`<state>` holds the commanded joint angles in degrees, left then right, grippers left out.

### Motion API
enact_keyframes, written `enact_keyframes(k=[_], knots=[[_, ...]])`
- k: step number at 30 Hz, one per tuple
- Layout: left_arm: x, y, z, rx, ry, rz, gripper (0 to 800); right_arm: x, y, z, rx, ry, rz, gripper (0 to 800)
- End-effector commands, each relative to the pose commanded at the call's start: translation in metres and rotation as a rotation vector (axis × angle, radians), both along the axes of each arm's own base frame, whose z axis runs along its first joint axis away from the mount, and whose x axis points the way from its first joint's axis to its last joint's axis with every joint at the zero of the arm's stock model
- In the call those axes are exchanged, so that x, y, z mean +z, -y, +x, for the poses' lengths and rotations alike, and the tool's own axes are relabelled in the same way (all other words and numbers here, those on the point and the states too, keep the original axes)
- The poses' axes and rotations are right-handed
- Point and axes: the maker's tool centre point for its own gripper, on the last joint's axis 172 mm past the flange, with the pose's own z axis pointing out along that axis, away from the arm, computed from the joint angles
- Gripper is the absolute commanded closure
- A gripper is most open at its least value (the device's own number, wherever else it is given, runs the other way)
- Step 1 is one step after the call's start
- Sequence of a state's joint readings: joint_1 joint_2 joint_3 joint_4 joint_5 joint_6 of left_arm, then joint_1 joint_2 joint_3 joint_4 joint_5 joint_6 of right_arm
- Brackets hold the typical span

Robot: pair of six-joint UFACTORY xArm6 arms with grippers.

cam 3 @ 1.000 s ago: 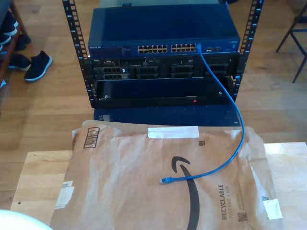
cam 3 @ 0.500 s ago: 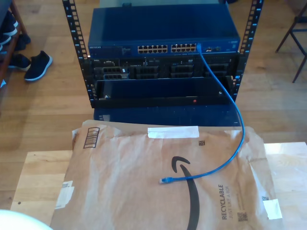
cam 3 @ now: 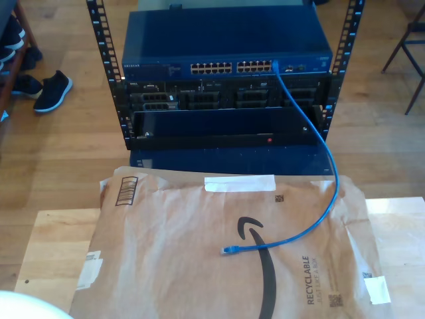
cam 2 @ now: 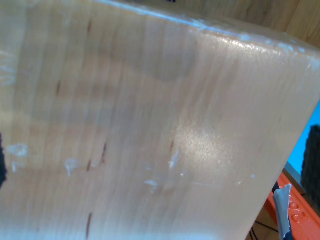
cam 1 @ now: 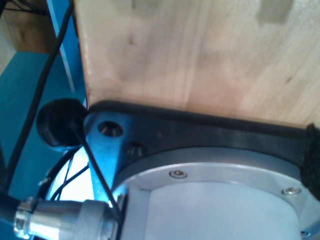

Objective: Grab the cable and plug it in

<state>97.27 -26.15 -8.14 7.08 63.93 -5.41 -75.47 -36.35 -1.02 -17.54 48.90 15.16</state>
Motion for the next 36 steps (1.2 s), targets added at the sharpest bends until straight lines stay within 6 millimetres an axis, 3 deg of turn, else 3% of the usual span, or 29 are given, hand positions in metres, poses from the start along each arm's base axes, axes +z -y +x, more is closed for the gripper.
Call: enact_keyframes(k=[36], knots=[[-0.0001,-0.0004,0.0,0.0,0.0,0.002,1,-0.0018,-0.0043,0.0038,-0.068,0.035,0.008,1]])
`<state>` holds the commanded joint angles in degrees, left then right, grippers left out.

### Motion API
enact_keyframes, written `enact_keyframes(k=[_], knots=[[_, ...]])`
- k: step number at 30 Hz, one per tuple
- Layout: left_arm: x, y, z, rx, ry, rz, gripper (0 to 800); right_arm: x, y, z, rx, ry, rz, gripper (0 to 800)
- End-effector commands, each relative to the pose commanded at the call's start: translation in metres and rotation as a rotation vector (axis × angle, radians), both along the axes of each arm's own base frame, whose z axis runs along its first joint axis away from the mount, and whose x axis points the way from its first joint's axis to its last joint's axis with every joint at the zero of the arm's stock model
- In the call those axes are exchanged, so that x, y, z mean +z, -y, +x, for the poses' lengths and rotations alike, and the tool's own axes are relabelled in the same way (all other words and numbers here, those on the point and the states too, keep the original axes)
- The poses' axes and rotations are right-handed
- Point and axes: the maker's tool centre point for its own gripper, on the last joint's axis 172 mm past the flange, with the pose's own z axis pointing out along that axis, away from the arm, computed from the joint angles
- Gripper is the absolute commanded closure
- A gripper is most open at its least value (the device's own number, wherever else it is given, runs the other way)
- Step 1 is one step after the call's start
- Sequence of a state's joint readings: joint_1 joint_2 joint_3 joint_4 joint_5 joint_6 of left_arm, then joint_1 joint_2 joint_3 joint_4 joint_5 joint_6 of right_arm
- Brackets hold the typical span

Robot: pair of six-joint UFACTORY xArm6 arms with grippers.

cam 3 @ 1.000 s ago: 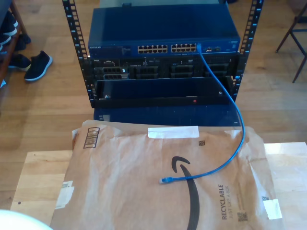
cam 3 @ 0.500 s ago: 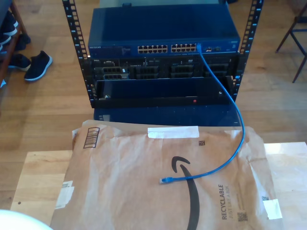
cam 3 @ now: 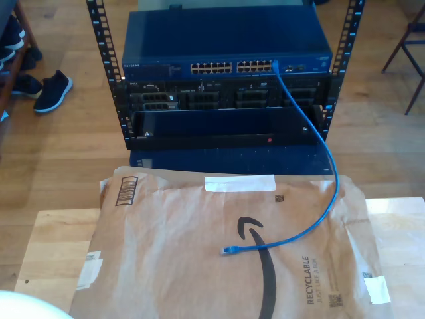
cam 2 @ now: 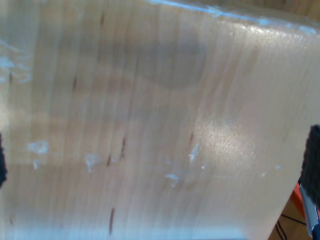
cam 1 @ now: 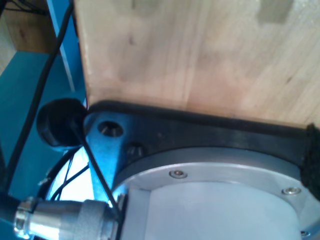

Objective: Grab the cable and plug it in

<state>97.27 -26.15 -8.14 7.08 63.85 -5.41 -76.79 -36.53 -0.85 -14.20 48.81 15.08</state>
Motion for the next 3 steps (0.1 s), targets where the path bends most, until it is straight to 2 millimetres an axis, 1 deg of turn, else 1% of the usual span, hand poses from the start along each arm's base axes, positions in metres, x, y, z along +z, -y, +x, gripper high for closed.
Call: enact_keyframes(k=[3], knots=[[0.0,0.0,0.0,0.0,0.0,0.0,1,-0.0003,-0.0004,-0.0001,0.0,0.0,0.001,1]])
